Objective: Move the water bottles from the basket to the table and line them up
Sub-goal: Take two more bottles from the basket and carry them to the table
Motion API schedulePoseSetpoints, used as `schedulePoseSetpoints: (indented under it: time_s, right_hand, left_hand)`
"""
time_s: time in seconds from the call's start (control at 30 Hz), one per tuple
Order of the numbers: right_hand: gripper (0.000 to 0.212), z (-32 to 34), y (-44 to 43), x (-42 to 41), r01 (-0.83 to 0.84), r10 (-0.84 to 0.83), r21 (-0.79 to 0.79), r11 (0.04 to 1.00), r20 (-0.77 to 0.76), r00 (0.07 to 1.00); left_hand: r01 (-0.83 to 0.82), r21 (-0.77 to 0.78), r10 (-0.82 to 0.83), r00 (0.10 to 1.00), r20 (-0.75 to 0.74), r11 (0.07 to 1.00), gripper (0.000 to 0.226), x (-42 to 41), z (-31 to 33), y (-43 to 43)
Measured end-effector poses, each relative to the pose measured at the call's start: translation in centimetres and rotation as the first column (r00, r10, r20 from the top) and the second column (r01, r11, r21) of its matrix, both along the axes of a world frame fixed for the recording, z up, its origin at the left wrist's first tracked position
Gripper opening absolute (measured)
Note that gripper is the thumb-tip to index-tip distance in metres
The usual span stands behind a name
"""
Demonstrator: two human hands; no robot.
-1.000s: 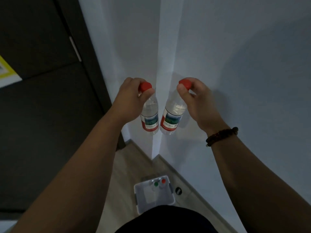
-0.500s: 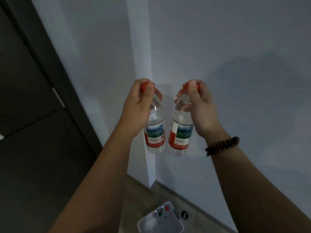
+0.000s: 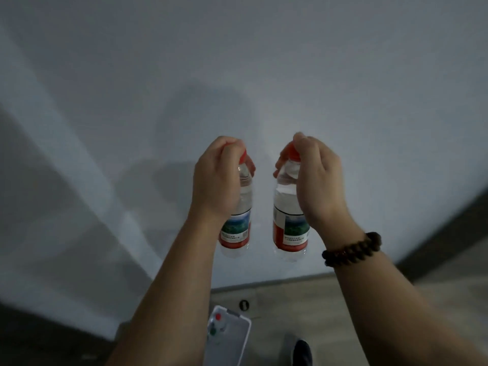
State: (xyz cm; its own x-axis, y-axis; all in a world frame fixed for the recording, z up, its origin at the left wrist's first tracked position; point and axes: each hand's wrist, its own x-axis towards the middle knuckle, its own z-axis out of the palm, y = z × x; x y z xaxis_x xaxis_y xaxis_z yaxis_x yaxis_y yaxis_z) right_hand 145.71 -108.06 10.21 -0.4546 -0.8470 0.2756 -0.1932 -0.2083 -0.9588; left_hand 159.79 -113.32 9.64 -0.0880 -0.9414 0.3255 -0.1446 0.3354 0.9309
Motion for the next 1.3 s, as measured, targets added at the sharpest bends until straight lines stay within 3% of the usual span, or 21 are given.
schedulePoseSetpoints:
  time_s: [0.17,0.27,0.5,0.63,0.77,0.9,1.3]
  right_hand:
    - [0.052,-0.2,6.1,-8.3,0.243,-0.242,0.037,0.969,-0.030,0.970]
    - [0.052,-0.3,11.2,-14.2,0.439,-0.436,0.032,0.898,-0.075,0.897]
    - [0.054,-1.2,24.7,-28.4,0.726,-0.725,-0.019,0.687,-0.069,0.685]
    - [0.069,-1.5,33.3,-37.0,0.815,-0.814,-0.029,0.579,-0.067,0.576]
    - [0.067,-1.0,41.3,-43.8,0.889,-0.880,-0.018,0.458,-0.148,0.451]
    - [0.067,-1.0,47.8,-49.5,0.938,-0.915,0.001,0.346,-0.220,0.338]
    - [0.063,-3.6,62.8,-68.6,0.992,-0.972,0.028,0.120,-0.200,0.123]
  left_hand:
    - [0.231,-0.083,-0.217,0.964,0.155,0.969,0.043,-10.0,-0.5,2.3]
    - [0.404,-0.147,-0.370,0.904,0.212,0.903,0.055,-17.7,-0.1,5.3]
    - [0.691,-0.073,-0.687,0.723,0.073,0.719,0.049,-35.9,-0.2,16.4]
    - [0.787,-0.014,-0.787,0.617,0.004,0.617,0.054,-46.0,-0.1,24.7]
    - [0.865,0.002,-0.865,0.501,-0.035,0.501,0.065,-54.6,0.4,32.9]
    - [0.917,0.023,-0.913,0.400,-0.088,0.399,0.057,-61.7,0.4,39.6]
    - [0.990,0.079,-0.985,0.123,-0.122,0.114,0.058,-84.7,-3.4,54.9]
